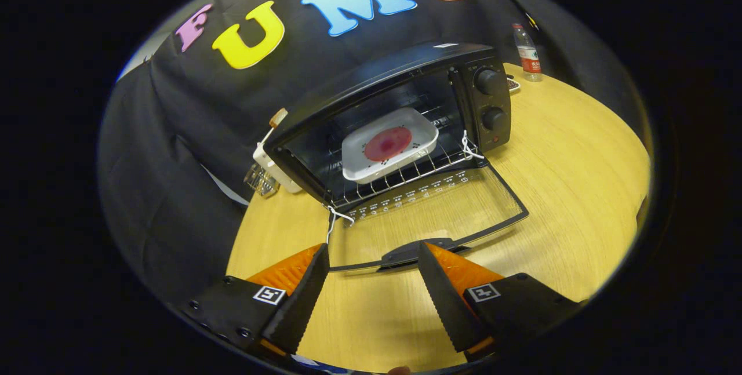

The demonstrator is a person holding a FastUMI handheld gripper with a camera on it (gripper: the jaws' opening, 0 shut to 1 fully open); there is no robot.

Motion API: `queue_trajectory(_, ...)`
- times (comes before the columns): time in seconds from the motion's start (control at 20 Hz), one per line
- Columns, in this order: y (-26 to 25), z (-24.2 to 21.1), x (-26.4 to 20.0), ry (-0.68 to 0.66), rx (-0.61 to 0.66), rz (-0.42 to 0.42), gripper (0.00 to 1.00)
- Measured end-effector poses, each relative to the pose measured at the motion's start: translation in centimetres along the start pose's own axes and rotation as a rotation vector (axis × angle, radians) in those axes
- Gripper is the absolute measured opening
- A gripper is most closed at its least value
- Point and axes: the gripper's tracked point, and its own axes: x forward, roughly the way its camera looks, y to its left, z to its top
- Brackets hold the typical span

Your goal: Open the toaster oven, put the food inside, and close the toaster oven door.

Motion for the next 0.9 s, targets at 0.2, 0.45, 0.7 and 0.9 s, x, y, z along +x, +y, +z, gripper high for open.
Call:
queue_trajectory(0.2, -1.4, -2.0, 0.8, 0.085, -0.116, -0.052, 0.98)
queue_trajectory(0.45, -1.9, -4.0, 1.7, 0.186, -0.185, -0.092, 0.98)
queue_trajectory(0.7, -2.8, -4.7, 2.7, 0.234, -0.24, -0.141, 0.98)
queue_trajectory(0.9, -3.6, -5.3, 3.6, 0.269, -0.263, -0.172, 0.98)
